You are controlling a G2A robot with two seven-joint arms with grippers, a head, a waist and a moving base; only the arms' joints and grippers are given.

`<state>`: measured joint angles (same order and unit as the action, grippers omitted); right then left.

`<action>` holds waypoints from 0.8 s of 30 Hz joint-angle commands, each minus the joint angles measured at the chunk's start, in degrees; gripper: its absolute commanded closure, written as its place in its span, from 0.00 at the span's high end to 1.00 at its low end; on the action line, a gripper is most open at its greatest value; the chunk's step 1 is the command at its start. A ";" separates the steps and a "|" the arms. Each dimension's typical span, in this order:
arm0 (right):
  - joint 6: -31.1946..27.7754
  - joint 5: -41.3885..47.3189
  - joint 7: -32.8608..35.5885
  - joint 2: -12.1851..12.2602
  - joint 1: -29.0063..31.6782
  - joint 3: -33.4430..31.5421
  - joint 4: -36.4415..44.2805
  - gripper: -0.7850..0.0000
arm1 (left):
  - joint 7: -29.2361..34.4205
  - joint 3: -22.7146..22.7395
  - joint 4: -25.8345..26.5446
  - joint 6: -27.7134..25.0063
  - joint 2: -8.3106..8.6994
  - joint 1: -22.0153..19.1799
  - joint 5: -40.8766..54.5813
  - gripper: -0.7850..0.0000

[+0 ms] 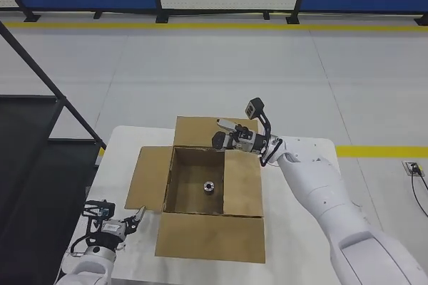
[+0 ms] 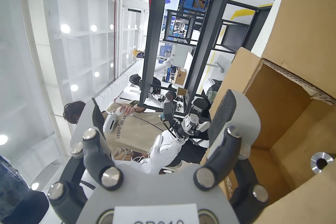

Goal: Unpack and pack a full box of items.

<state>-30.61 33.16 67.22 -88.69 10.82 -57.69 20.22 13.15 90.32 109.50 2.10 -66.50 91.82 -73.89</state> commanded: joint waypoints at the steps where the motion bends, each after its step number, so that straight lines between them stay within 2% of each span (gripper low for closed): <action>1: 0.21 -0.36 -0.35 0.13 0.34 -0.13 0.71 1.00 | 0.18 -0.37 -0.36 0.13 -0.07 -0.32 -0.37 1.00; 6: 0.62 -1.60 -0.84 0.52 1.04 -0.44 2.25 1.00 | -1.06 -0.77 0.22 0.14 -0.20 0.21 -1.57 1.00; 24: 1.41 -3.15 -1.60 1.66 3.05 -2.33 5.77 1.00 | -5.86 1.14 8.68 -1.58 -0.56 6.67 -1.26 1.00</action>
<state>-29.08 29.98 65.66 -87.13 13.79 -59.83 25.90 7.71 91.44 117.57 0.70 -67.04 97.97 -75.10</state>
